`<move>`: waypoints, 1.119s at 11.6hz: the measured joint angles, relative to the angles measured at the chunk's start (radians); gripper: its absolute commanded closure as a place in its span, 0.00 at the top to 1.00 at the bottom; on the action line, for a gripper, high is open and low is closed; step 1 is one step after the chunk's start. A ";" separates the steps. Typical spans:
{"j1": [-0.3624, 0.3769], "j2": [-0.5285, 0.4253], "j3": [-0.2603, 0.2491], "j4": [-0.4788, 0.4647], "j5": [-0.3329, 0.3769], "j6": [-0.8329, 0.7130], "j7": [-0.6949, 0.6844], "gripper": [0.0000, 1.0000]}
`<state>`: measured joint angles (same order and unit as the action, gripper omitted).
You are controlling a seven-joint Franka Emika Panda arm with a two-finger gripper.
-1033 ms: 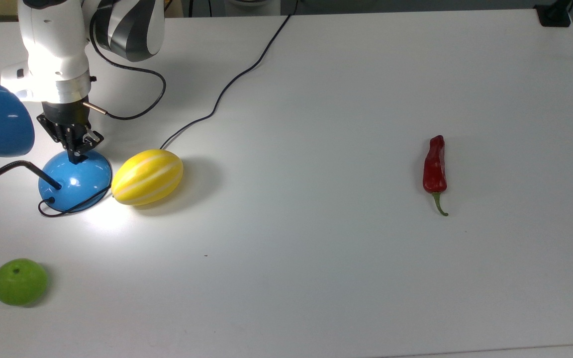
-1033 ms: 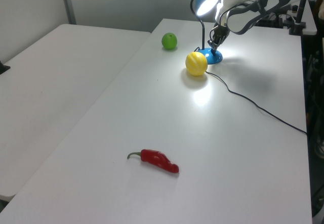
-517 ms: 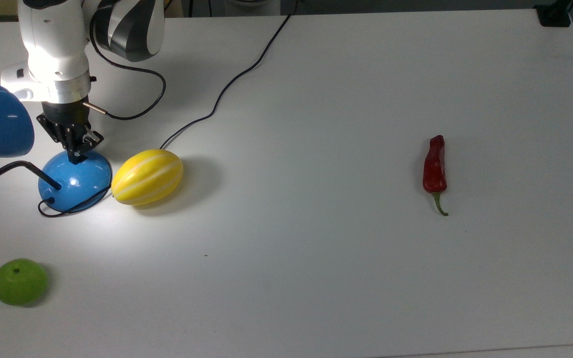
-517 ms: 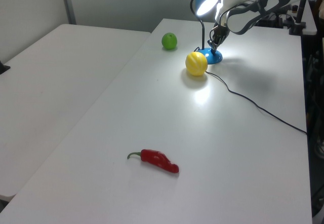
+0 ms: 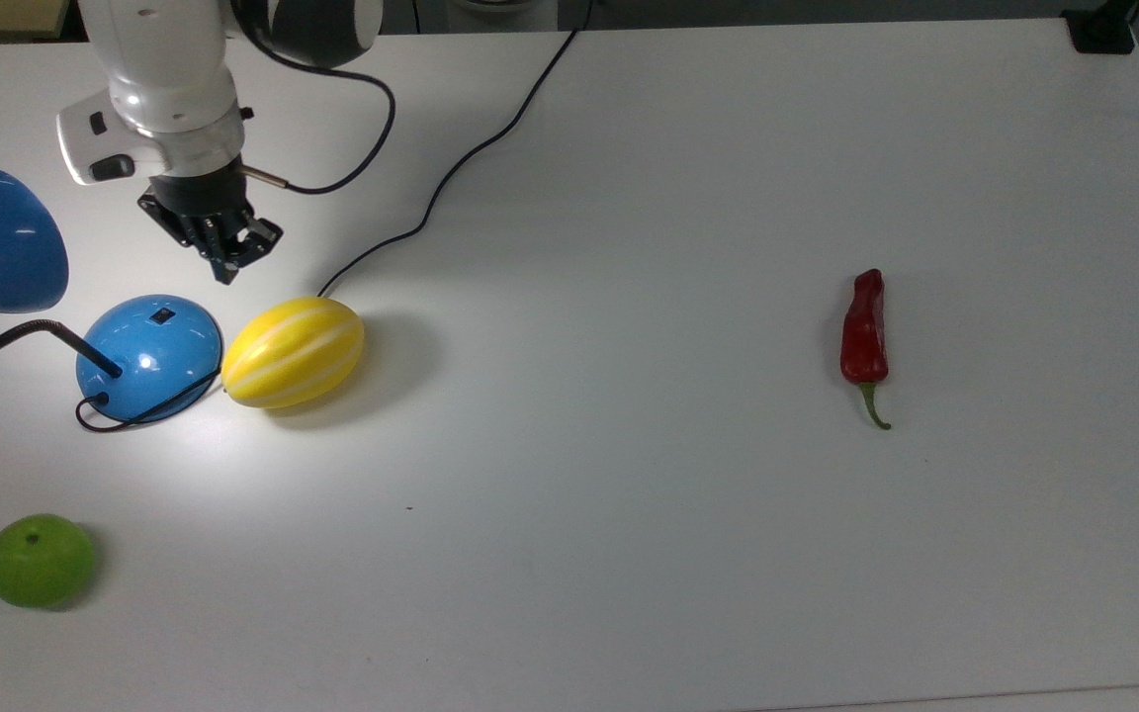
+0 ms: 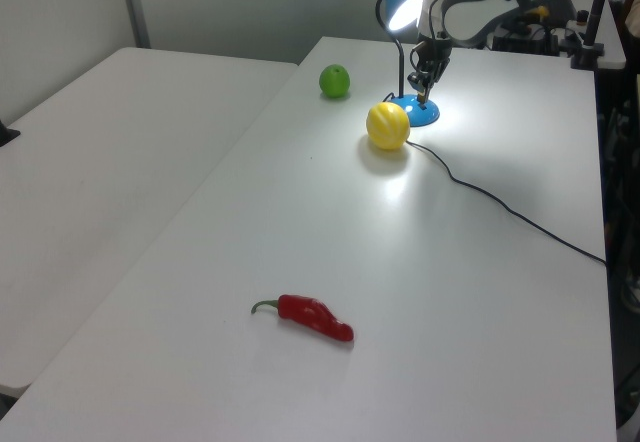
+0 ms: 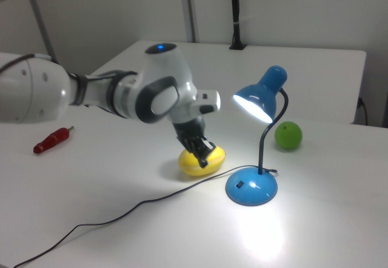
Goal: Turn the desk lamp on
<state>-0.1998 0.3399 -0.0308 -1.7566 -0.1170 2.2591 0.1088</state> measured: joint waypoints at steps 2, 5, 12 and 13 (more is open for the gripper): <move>0.062 -0.063 0.003 0.002 0.000 -0.141 0.003 0.00; 0.176 -0.169 0.006 0.017 0.000 -0.321 0.003 0.00; 0.320 -0.352 0.002 0.044 0.012 -0.539 -0.076 0.42; 0.318 -0.354 -0.005 0.043 0.012 -0.539 -0.087 0.88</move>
<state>0.1182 -0.0142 -0.0357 -1.7132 -0.1046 1.7202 0.0216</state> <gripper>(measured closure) 0.952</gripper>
